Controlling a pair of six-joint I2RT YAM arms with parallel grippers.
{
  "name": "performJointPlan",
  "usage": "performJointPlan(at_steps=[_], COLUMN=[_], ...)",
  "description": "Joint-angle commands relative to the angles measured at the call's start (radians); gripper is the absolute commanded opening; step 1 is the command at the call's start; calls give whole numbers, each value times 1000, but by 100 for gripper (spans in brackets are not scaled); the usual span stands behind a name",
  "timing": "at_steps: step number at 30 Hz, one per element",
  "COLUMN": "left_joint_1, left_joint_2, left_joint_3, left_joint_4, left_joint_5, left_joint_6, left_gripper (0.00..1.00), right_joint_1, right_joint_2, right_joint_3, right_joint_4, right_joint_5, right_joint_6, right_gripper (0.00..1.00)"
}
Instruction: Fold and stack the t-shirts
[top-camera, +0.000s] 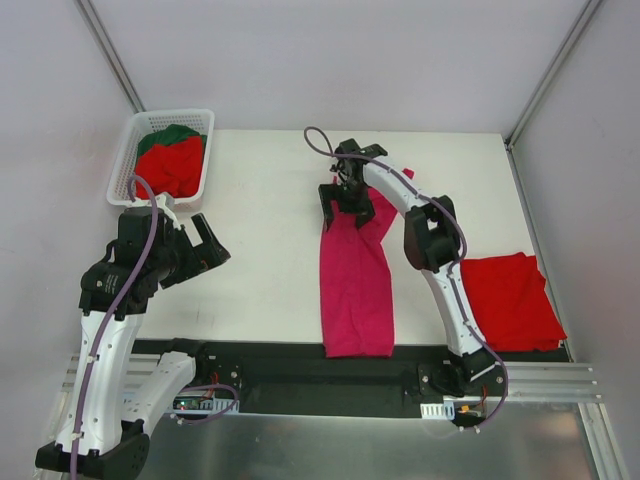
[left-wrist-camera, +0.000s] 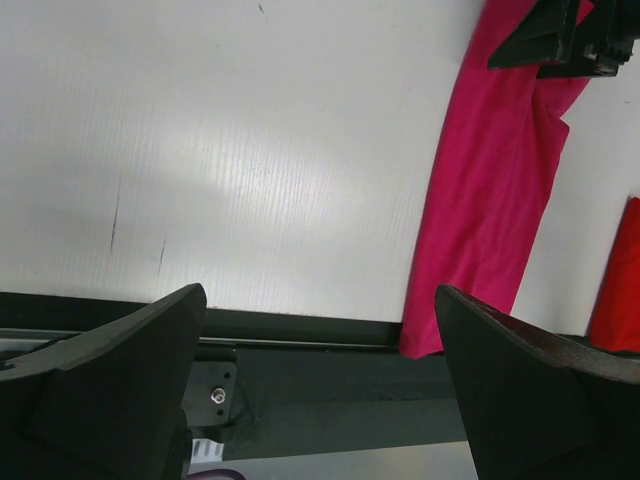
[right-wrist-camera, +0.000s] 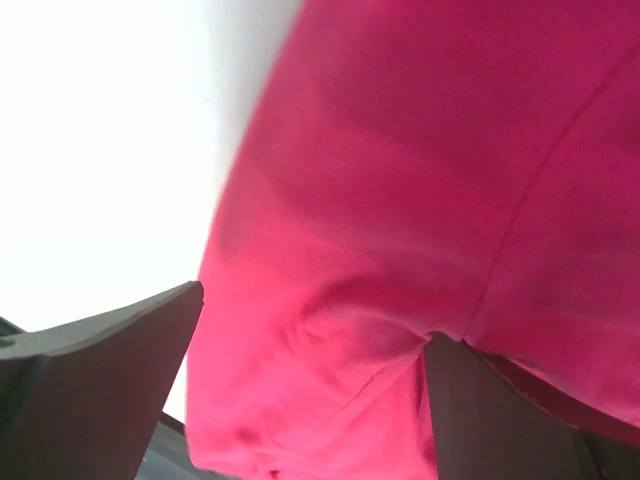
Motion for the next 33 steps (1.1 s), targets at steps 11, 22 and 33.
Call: performJointPlan(at_steps=[11, 22, 33], left_joint_1=[-9, -9, -9], left_joint_2=[30, 50, 50], left_joint_3=[22, 35, 46], left_joint_4=[-14, -5, -10], left_joint_5=[-3, 2, 1], left_joint_6=[18, 21, 22], left_gripper=[99, 99, 99], right_joint_1=[-68, -130, -127], right_joint_2=[-116, -136, 13], right_joint_3=[68, 73, 70], right_joint_4=[159, 207, 205], right_joint_5=[-88, 119, 46], right_joint_6=[34, -10, 37], right_gripper=[96, 96, 96])
